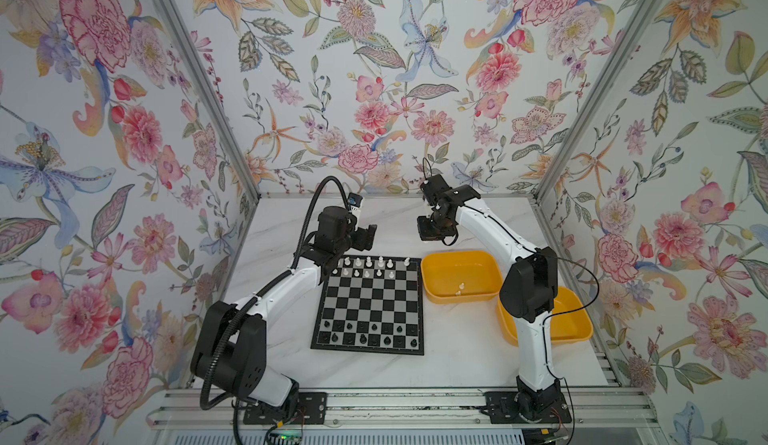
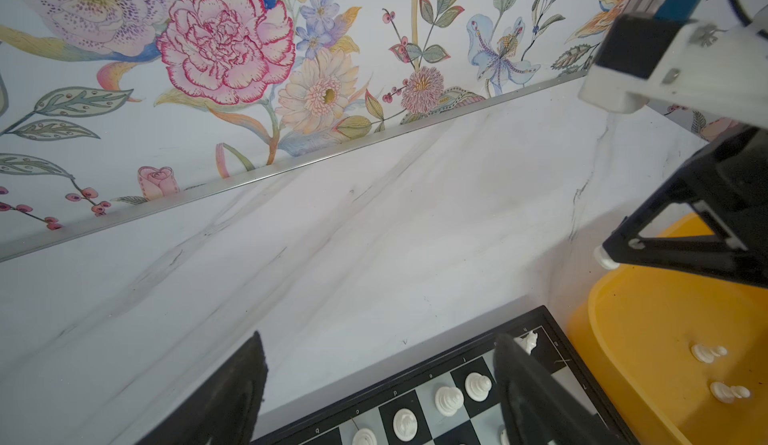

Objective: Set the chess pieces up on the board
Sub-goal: 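Lower the white piece beside the last placed piece on the far row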

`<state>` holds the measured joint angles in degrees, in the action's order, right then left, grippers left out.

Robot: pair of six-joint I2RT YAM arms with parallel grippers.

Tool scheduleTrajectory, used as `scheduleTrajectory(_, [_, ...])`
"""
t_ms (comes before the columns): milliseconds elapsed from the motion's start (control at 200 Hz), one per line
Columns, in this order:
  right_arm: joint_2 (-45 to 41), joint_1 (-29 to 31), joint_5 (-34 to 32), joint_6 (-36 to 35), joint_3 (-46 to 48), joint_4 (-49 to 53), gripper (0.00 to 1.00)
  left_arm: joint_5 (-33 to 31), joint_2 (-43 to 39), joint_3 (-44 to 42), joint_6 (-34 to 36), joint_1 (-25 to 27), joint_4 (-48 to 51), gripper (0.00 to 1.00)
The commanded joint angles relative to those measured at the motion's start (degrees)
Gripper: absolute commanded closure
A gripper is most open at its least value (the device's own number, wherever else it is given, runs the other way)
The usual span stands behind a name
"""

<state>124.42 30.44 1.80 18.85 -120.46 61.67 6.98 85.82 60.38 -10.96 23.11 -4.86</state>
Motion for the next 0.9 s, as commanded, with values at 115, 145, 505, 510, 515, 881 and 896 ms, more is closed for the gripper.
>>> scheduleTrajectory(115, [4.7,2.0,2.0,-0.5,-2.8,2.8,0.87,-0.9,-3.5,-2.9,-0.7,-2.1,-1.1,0.13])
scheduleTrajectory(145, [5.1,2.1,2.2,-0.5,-3.0,2.7,0.87,-0.9,-3.7,-3.1,-0.7,-2.2,-1.1,0.13])
scheduleTrajectory(505, [7.5,2.9,2.9,-1.3,-1.0,2.8,0.87,-0.8,-4.6,-3.9,-0.7,-3.1,-0.6,0.13])
scheduleTrajectory(510, [7.5,2.9,2.9,-1.3,-1.1,2.8,0.87,-0.8,-4.6,-3.9,-0.7,-3.0,-0.6,0.13])
scheduleTrajectory(515, [7.6,2.9,2.8,-1.3,-1.1,2.8,0.87,-0.8,-4.6,-3.9,-0.7,-3.0,-0.6,0.13])
scheduleTrajectory(881, [9.9,2.9,2.9,-2.1,-0.6,2.8,0.87,-0.7,-4.2,-3.9,-1.3,-3.3,-1.1,0.13])
scheduleTrajectory(896, [9.9,2.9,3.0,-2.1,-0.6,2.8,0.87,-0.7,-4.3,-3.9,-1.3,-3.4,-1.1,0.13])
